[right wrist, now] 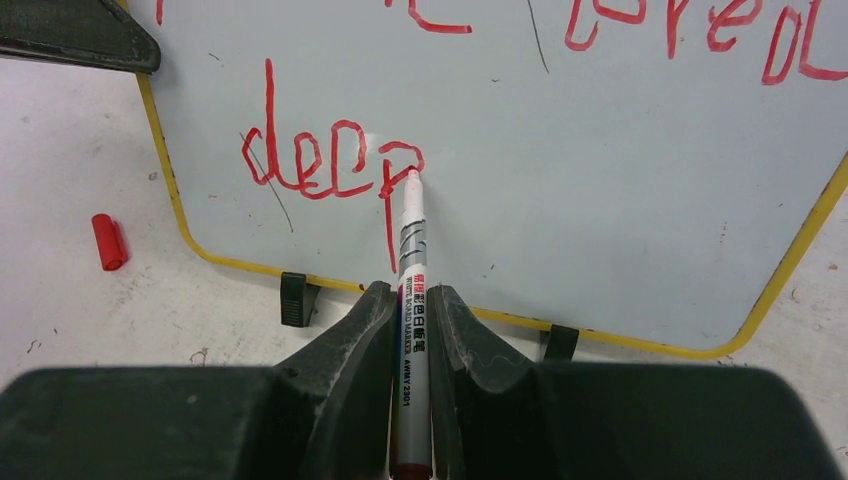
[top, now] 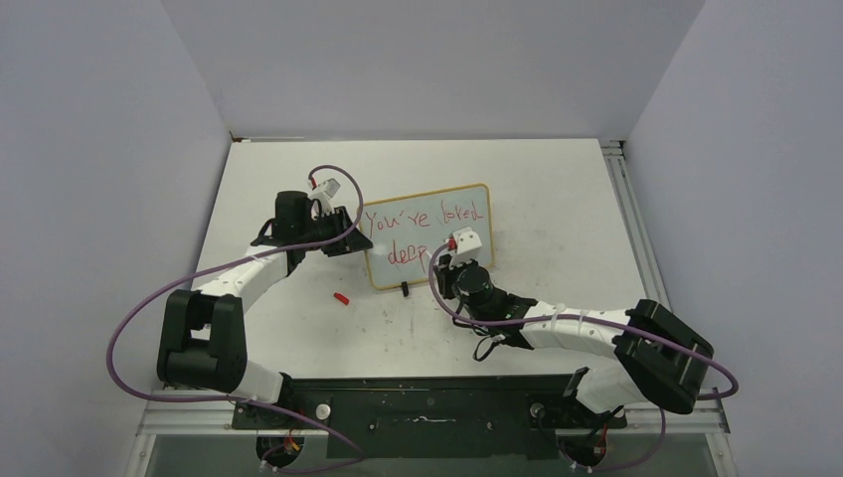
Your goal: Write a sentence on the whiteboard
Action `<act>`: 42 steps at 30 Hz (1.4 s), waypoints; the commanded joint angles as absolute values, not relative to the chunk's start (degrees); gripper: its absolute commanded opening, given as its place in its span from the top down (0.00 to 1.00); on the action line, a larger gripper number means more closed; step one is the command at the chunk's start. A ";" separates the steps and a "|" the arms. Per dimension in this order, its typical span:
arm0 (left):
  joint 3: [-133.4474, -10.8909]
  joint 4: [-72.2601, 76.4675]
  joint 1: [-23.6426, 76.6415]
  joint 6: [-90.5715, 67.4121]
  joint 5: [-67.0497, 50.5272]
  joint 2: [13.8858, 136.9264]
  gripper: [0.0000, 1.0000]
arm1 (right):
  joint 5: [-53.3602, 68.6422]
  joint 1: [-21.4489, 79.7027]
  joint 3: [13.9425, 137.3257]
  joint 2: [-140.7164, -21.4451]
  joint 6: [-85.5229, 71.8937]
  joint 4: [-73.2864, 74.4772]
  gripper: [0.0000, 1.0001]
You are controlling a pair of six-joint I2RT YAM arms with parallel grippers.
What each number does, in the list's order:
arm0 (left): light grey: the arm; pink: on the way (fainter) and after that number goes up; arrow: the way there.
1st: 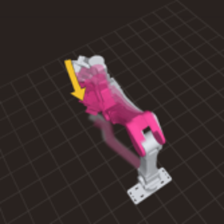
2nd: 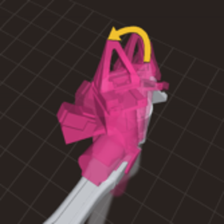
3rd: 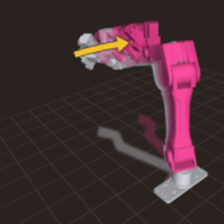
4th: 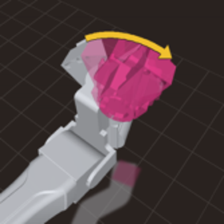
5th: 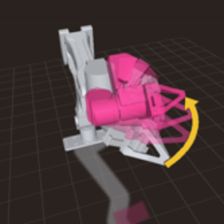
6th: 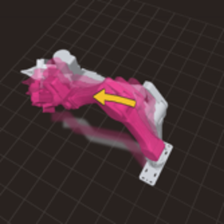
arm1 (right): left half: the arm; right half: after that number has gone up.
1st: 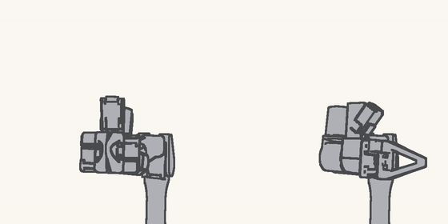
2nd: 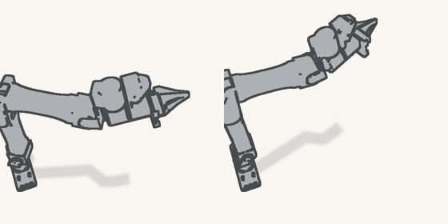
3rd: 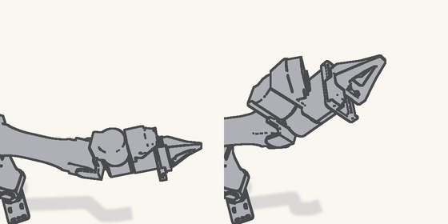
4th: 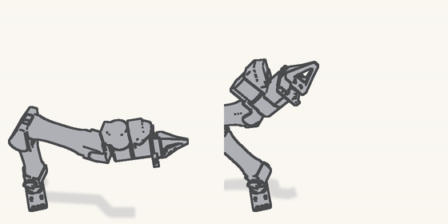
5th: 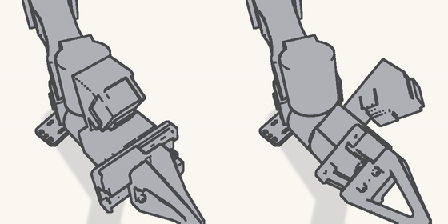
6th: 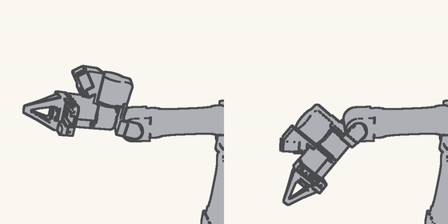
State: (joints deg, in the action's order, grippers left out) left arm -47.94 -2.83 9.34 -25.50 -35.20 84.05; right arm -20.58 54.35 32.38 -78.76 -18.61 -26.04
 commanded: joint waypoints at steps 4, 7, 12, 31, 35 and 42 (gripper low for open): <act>-50.10 -0.97 9.66 -26.01 -37.37 82.08 0.72 | -20.82 53.93 33.85 -74.09 -17.14 -26.70 0.95; -50.09 -0.97 9.67 -26.02 -37.39 82.09 0.72 | -20.74 54.62 33.75 -71.80 -16.60 -26.38 0.95; -50.08 -0.97 9.65 -26.02 -37.38 81.96 0.72 | -23.04 54.30 34.56 -71.18 -16.20 -25.79 0.95; -50.15 -0.92 9.67 -25.92 -37.38 82.00 0.72 | -21.37 51.86 35.79 -77.28 -15.29 -30.06 0.95; -50.18 -0.94 9.62 -25.97 -37.45 82.05 0.72 | -21.54 51.77 35.29 -77.54 -15.54 -29.91 0.95; -50.19 -0.97 9.67 -26.02 -37.49 82.00 0.72 | -21.79 51.97 32.86 -77.02 -17.39 -28.96 0.95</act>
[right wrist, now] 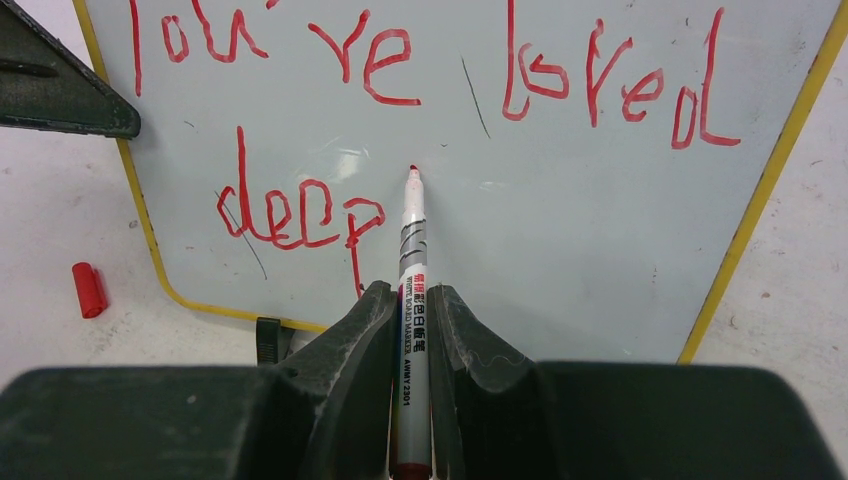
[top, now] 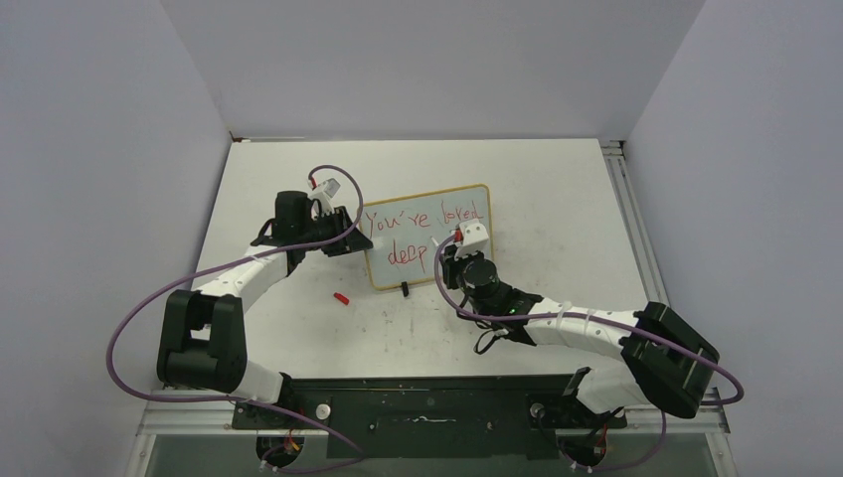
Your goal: Write a sentence on the whiteboard
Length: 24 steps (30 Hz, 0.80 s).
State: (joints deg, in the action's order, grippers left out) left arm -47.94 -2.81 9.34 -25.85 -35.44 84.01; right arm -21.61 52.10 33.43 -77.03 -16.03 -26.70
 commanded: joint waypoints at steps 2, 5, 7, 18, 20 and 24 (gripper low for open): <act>-50.18 -0.96 9.67 -26.02 -37.46 81.96 0.72 | -22.12 52.26 31.85 -76.60 -18.08 -28.79 0.95; -50.19 -0.97 9.67 -26.04 -37.62 82.00 0.72 | -22.62 52.83 30.81 -76.05 -19.05 -28.27 0.95; -50.18 -0.88 9.67 -26.10 -37.58 82.00 0.72 | -22.96 53.29 30.03 -75.78 -19.68 -27.95 0.95; -50.09 -0.88 9.67 -26.19 -37.66 81.75 0.72 | -25.96 55.15 27.58 -74.33 -21.79 -26.17 0.95; -50.01 -0.88 9.67 -26.19 -37.55 81.79 0.72 | -26.77 55.15 28.15 -73.87 -21.53 -25.39 0.95; -50.01 -0.88 9.62 -26.11 -37.40 81.79 0.72 | -27.15 55.18 29.24 -72.12 -20.41 -24.51 0.95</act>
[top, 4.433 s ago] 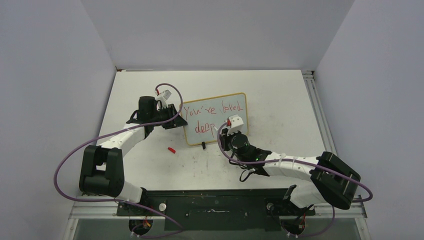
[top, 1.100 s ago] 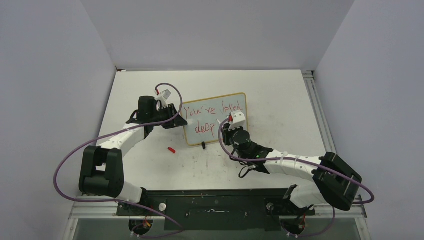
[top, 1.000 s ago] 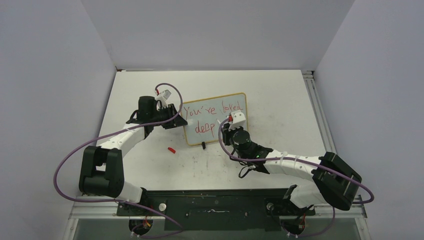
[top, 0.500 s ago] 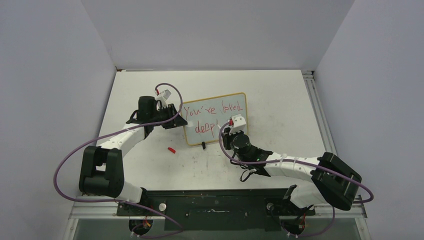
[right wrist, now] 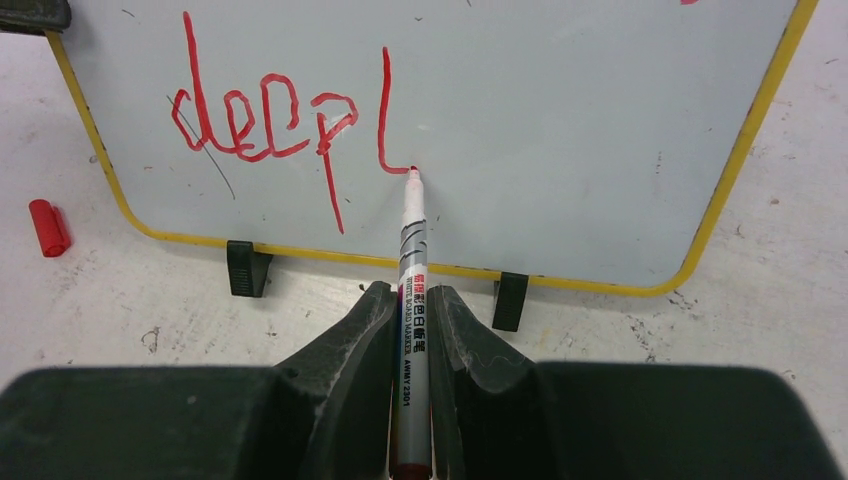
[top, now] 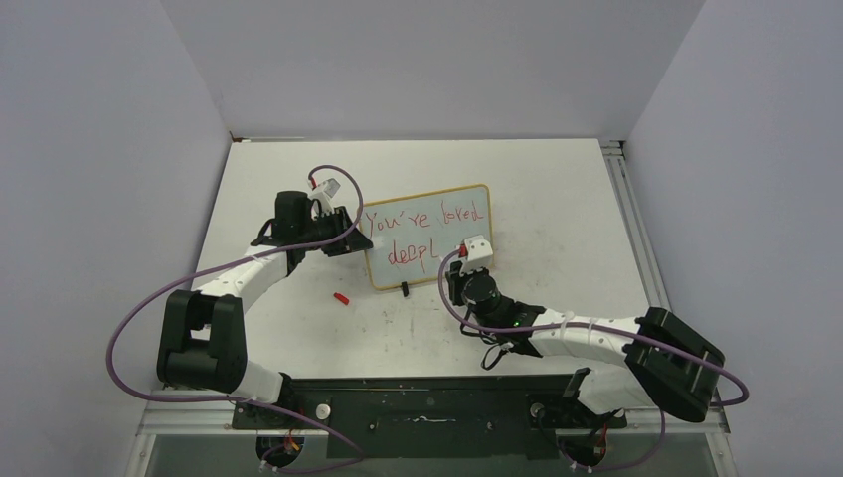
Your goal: Write a sentence on the whiteboard
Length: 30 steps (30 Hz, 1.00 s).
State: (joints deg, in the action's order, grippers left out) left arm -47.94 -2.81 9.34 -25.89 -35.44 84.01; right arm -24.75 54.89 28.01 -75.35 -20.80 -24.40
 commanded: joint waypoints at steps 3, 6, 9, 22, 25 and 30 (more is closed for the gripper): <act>-50.01 -0.88 9.67 -26.10 -37.35 81.79 0.72 | -26.28 55.19 29.82 -70.58 -19.51 -24.43 0.95; -50.00 -0.88 9.64 -26.06 -37.27 81.91 0.72 | -25.88 55.14 30.34 -70.10 -18.51 -24.82 0.95; -49.97 -0.88 9.66 -26.10 -37.35 81.89 0.72 | -25.69 55.11 30.80 -70.67 -17.75 -25.59 0.95; -50.19 -0.97 9.67 -26.02 -37.37 82.00 0.72 | -24.59 53.67 31.71 -75.35 -16.75 -28.35 0.95; -50.17 -0.96 9.66 -26.02 -37.38 82.00 0.72 | -24.43 53.29 31.22 -75.78 -17.16 -28.48 0.95; -50.12 -1.05 9.62 -25.93 -37.32 81.92 0.72 | -24.56 53.15 30.49 -76.28 -17.93 -27.72 0.95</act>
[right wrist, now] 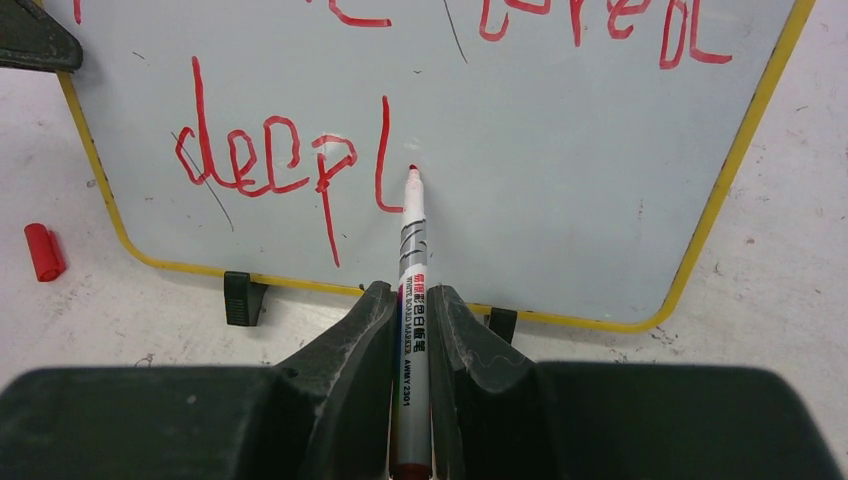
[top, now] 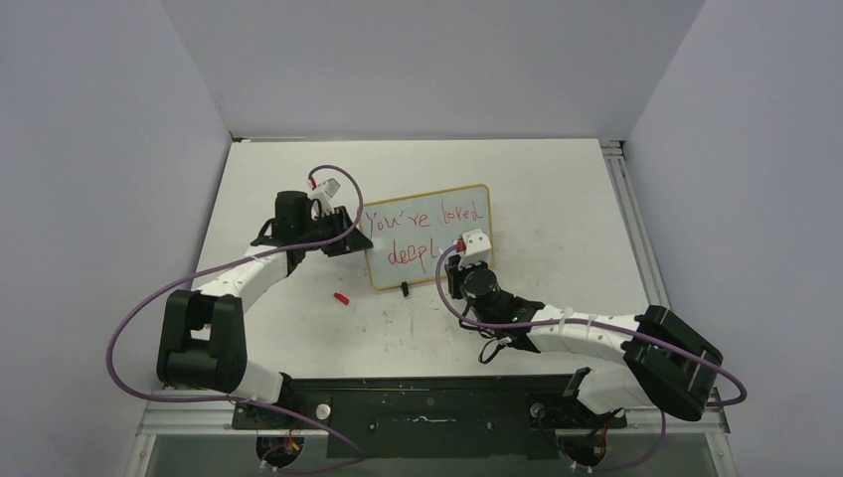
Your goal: Write a sentence on the whiteboard
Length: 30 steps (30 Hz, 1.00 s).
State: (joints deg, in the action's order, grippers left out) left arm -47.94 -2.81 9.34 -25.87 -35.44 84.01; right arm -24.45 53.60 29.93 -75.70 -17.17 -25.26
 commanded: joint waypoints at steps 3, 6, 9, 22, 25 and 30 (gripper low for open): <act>-50.18 -1.05 9.67 -25.93 -37.39 81.84 0.72 | -24.90 53.25 29.39 -75.43 -18.85 -27.04 0.95; -50.19 -1.05 9.66 -25.88 -37.42 81.81 0.72 | -25.30 53.35 27.82 -74.32 -20.04 -26.37 0.95; -50.19 -0.97 9.60 -26.10 -37.59 81.91 0.72 | -25.49 53.48 26.82 -73.62 -20.86 -25.48 0.95; -49.90 -1.47 9.59 -25.43 -36.62 81.48 0.72 | -24.42 54.10 27.36 -69.39 -20.38 -24.37 0.95; -50.01 -1.58 9.58 -25.36 -36.62 81.72 0.72 | -23.69 53.91 28.06 -69.22 -20.34 -23.65 0.95; -50.00 -1.67 9.58 -25.40 -36.66 81.56 0.72 | -22.44 52.64 28.12 -68.55 -19.88 -23.55 0.95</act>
State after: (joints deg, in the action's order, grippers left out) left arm -47.94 -2.85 9.34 -25.82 -35.40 83.68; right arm -23.51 53.56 26.57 -70.59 -20.14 -22.61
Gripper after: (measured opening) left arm 0.280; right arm 0.151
